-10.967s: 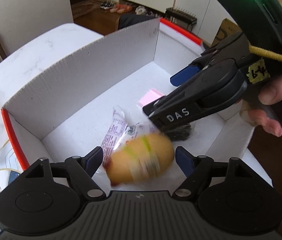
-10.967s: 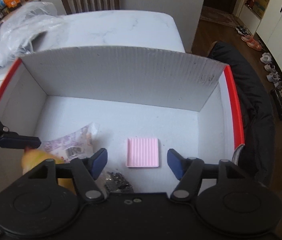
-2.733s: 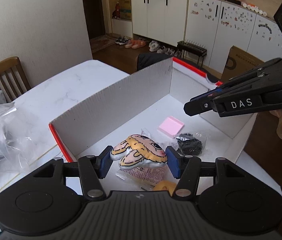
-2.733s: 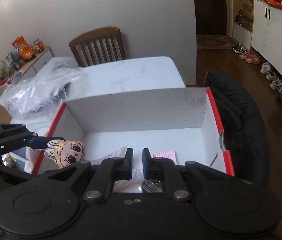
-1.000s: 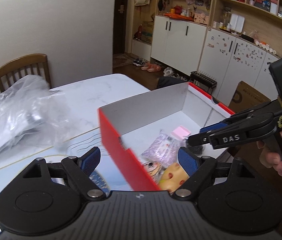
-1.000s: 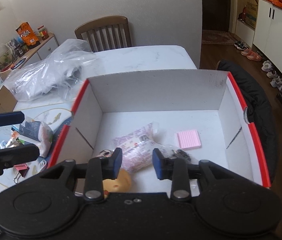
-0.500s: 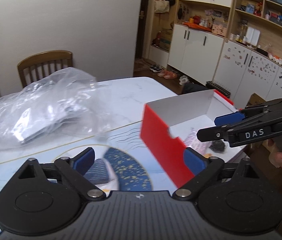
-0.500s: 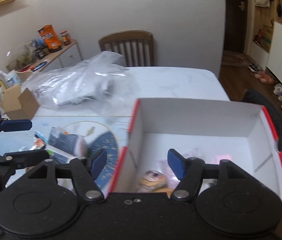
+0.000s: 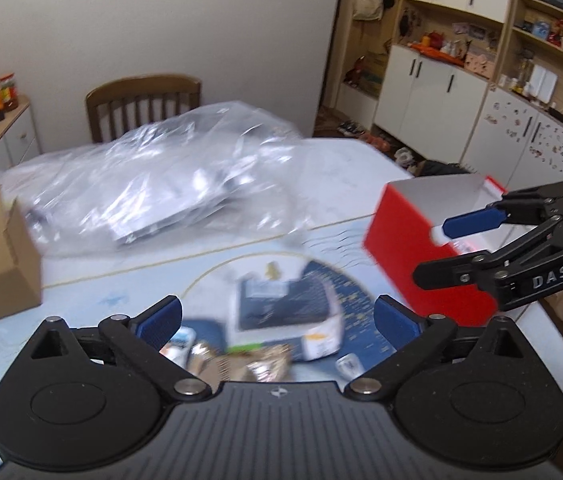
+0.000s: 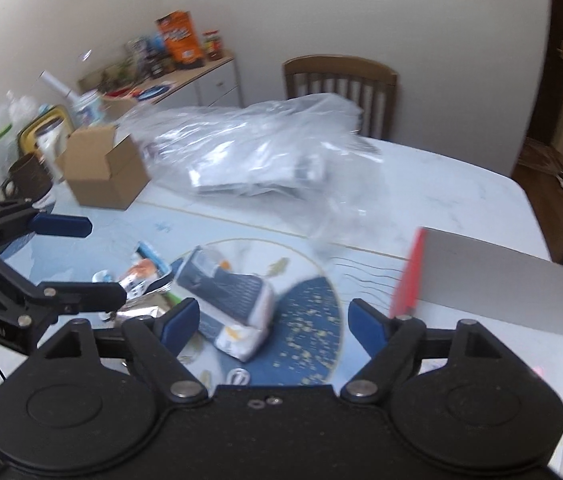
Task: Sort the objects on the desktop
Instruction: 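Move both tools back to the table pile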
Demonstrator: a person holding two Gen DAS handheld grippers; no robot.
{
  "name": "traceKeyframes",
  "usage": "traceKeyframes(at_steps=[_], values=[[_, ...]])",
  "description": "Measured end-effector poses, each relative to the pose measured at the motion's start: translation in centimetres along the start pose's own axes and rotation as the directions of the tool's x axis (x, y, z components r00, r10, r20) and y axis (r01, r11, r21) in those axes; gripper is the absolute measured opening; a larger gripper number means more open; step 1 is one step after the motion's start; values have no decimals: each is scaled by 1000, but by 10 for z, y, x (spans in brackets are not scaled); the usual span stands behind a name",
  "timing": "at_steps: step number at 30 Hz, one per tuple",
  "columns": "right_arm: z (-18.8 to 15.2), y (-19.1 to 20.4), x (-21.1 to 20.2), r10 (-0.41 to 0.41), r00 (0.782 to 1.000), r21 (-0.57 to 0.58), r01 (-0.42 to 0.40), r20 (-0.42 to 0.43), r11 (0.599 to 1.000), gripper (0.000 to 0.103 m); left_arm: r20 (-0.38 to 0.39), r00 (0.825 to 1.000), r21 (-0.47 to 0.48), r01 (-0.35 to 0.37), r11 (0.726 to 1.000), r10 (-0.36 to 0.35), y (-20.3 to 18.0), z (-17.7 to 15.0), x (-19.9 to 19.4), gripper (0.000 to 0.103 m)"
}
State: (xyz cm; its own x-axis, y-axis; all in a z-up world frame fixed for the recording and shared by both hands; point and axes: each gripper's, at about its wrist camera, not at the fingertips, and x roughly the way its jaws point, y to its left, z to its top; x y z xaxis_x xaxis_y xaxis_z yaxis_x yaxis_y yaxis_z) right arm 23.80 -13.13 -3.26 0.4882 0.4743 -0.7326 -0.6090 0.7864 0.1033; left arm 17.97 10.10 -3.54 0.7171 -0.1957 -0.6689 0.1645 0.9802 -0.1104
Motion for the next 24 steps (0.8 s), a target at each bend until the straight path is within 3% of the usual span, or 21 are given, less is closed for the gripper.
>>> traceKeyframes(at_steps=[10,24], values=[[6,25,54,1,996,-75,-8,-85,997,81,-140,984,-43,-121,992,114,76,-27,32,103],[13,25,100,-16,986,-129,-5,-166,992,81,-264,957,26,-119,993,122,102,-37,89,103]])
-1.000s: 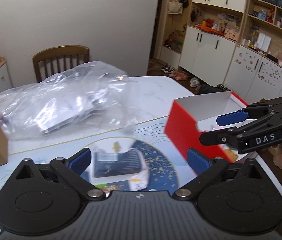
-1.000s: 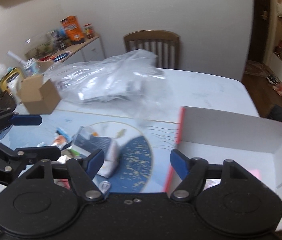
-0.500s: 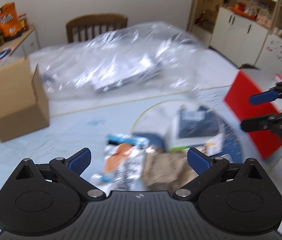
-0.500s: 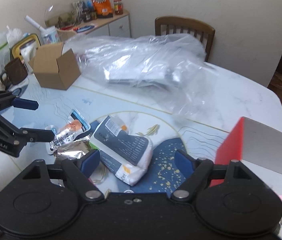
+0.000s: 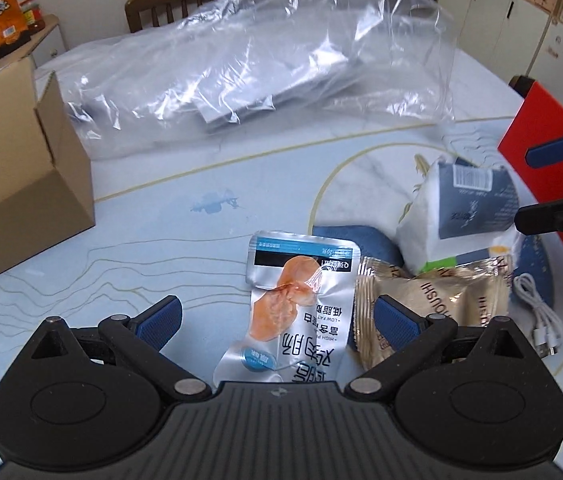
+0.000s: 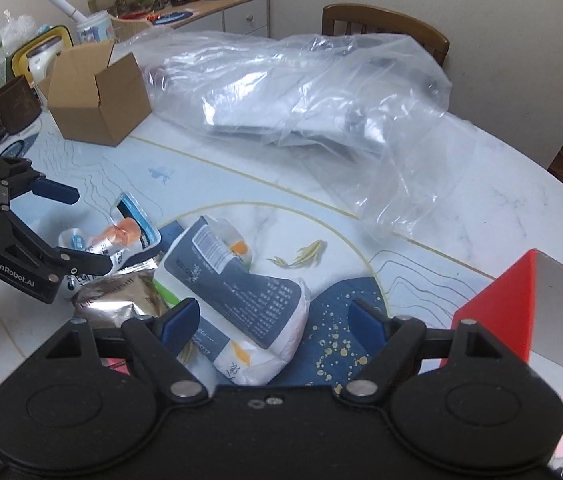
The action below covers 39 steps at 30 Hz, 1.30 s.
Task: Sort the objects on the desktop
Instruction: 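Move both tools back to the table pile, then grasp the white-and-blue sausage packet with the left tool while the right tool grasps the white-and-navy bag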
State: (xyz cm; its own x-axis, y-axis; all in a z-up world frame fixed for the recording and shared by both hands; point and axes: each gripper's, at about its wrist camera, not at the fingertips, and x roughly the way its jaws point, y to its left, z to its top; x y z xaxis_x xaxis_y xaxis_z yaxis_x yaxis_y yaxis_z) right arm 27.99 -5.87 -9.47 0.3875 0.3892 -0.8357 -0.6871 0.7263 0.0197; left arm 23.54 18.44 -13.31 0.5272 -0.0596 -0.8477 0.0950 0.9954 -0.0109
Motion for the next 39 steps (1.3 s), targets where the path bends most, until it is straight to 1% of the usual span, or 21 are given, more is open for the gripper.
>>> traceKeyframes(at_steps=[3,7,15,18,22,25,29,30,31,32,33,34,35,36,37,39], values=[[2,1,8,4,1000,-15,-4,-14,1000,81,-16,1000,20,-13,1000,13,-2,2,10,103],[4,1,20,7,999,-28,-8,-32,1000,80,-32,999,15,-24,1000,25,0,4,21,103],[7,7,45,39,997,-55,-42,-61,998,78,-28,999,-12,-19,1000,19,1,5,27,103],[8,7,54,47,997,-46,-50,-69,998,78,-26,999,-4,-27,1000,27,1,6,28,103],[8,5,60,35,996,-40,-38,-80,998,76,-8,999,-6,-39,999,39,6,4,29,103],[6,2,63,7,996,-48,-11,-92,999,71,5,999,-14,-45,999,45,10,2,28,103],[5,-7,63,0,996,-16,-2,-84,1000,64,13,998,-34,-57,998,57,16,0,26,102],[5,-8,63,-3,997,-10,2,-82,1000,62,18,998,-35,-59,998,60,16,0,25,99],[5,-8,63,-4,997,-6,3,-80,1000,60,28,998,-35,-59,998,60,15,-1,23,92],[5,-8,63,-4,997,-3,4,-79,1000,59,40,998,-28,-56,998,57,13,-2,21,88],[5,-8,63,-4,997,-3,4,-78,1000,58,49,997,-18,-53,998,54,10,-3,19,81],[5,-7,63,-7,997,-4,6,-78,1000,58,55,997,-9,-53,999,54,7,-4,17,76],[5,-6,63,-11,997,-9,10,-78,1000,58,58,997,-6,-52,999,53,6,-4,17,74],[5,-5,63,-15,997,-13,14,-79,1000,57,58,997,-8,-45,999,45,5,-4,16,69],[5,-4,63,-17,997,-14,16,-79,1000,57,58,997,-6,-44,999,45,4,-4,15,67],[6,-3,61,-20,997,-13,19,-79,1000,52,53,998,-8,-45,999,45,3,-3,16,66]])
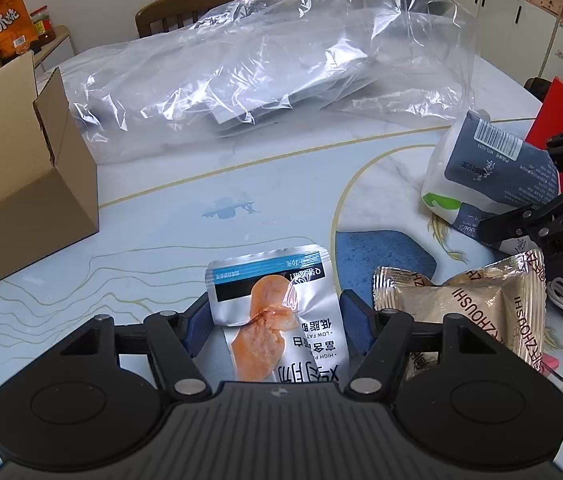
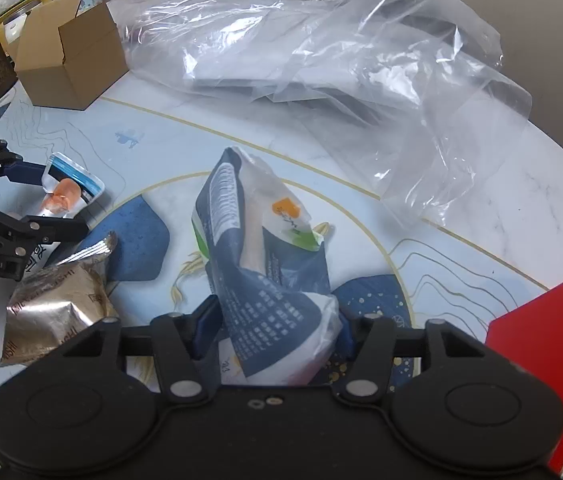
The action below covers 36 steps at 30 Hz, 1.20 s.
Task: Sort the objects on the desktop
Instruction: 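Grasp the white-and-blue sausage packet with the left tool while the right tool grasps the white-and-navy bag, then carry the sausage packet and navy bag over the red shoebox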
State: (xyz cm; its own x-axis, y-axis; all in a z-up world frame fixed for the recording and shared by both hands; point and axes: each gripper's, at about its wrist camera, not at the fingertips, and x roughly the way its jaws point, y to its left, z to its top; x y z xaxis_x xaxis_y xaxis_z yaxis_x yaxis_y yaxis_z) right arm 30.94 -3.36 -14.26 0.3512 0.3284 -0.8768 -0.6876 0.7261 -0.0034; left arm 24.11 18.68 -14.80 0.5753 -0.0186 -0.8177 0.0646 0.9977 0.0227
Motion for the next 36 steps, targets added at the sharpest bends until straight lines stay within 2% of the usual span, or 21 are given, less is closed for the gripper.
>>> traceKeyframes(at_steps=[3,8,19,28,36], values=[[0,4,-5,-14,1000,-7,14,9,1000,43,-3,1000,-8,5,1000,-5,0,-1,-1,64],[0,5,-14,-28,999,0,28,27,1000,36,-4,1000,-29,8,1000,-8,2,0,-4,61],[-9,0,-57,-12,997,78,7,72,997,35,15,998,-140,61,988,-59,2,5,-36,59],[-25,-1,-95,5,994,130,-18,107,991,35,50,995,-159,91,983,-84,-9,10,-76,59],[-39,-11,-136,31,986,184,-62,166,981,35,82,989,-154,135,979,-124,-34,17,-111,59]])
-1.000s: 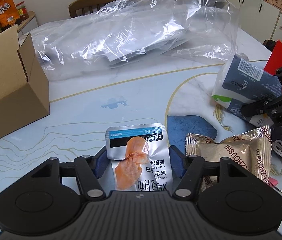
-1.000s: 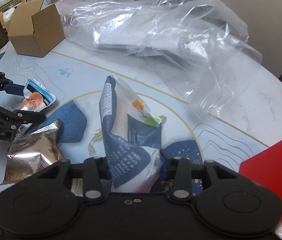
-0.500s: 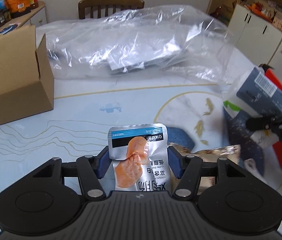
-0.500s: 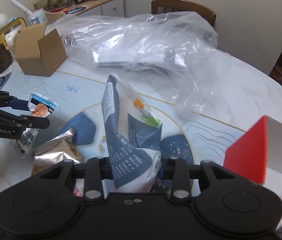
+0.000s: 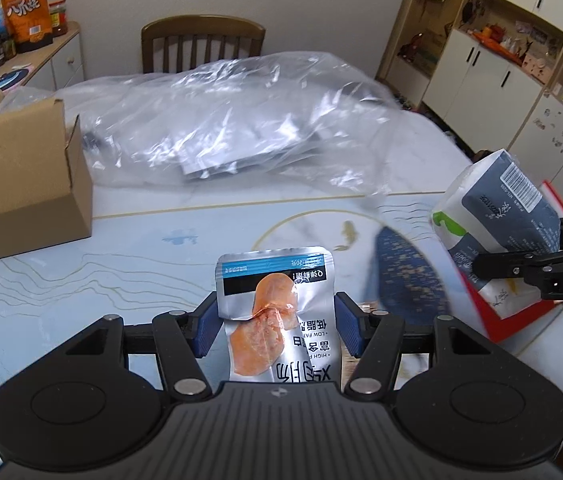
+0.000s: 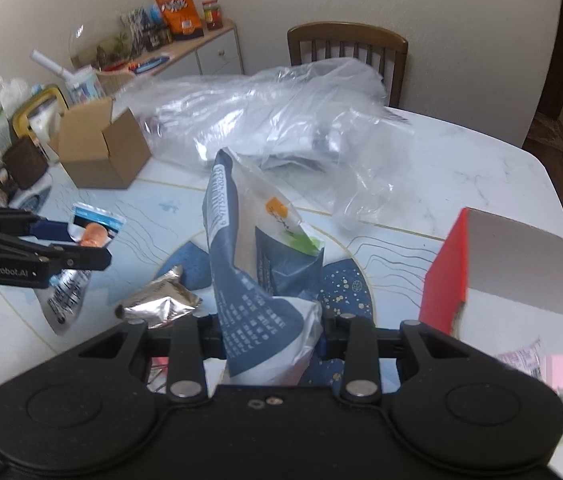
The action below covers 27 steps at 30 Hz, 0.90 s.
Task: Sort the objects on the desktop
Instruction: 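Carry the sausage packet and navy bag over the red shoebox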
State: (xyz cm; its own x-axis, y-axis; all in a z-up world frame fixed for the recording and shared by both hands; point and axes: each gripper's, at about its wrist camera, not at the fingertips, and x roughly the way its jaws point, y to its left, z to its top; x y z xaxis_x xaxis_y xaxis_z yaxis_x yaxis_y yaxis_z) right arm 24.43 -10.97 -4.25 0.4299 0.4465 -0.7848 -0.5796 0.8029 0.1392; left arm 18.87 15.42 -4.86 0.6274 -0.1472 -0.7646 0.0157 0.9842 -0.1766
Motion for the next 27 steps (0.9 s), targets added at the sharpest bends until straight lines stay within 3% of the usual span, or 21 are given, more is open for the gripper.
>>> traceKeyframes(at_steps=[13,27], values=[[-17,-44,-61,-23,998,38,20,66,999,35,23,996,74,87,994,-89,-84,8,-19,59],[-43,-114,-93,-80,992,103,70,94,992,35,14,989,158,141,977,-145,-172,19,1,59]])
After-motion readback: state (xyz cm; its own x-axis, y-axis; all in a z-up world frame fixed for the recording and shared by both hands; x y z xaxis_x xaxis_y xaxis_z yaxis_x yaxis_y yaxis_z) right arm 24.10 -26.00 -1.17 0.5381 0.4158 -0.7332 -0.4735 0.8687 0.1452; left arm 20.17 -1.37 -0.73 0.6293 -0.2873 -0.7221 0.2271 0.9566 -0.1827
